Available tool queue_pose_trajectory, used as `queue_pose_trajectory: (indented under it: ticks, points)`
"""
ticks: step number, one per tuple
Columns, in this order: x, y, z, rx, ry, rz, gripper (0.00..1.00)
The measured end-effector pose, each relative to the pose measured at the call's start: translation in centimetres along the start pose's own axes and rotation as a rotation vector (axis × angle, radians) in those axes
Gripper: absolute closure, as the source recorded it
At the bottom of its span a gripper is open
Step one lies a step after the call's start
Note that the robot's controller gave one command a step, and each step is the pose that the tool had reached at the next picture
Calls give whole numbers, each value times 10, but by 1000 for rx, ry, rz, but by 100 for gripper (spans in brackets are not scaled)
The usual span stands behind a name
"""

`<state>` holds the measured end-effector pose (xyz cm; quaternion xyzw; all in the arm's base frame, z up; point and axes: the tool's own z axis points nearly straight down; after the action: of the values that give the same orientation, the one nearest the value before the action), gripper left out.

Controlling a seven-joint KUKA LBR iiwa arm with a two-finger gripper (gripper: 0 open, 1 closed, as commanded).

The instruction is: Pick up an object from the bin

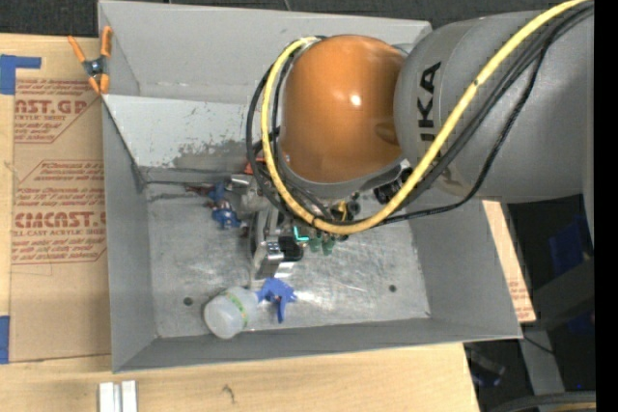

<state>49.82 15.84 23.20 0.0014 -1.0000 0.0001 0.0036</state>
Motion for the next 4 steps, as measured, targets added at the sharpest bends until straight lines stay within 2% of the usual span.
queue_pose_trajectory:
  ticks: [1,2,3,4]
  points:
    - [-1,0,-3,-1,-5,1,0]
    - [-32,24,-29,0,-7,-43,0]
    - [-56,26,-1,-6,-22,-18,0]
    - [-79,23,48,-3,-10,176,0]
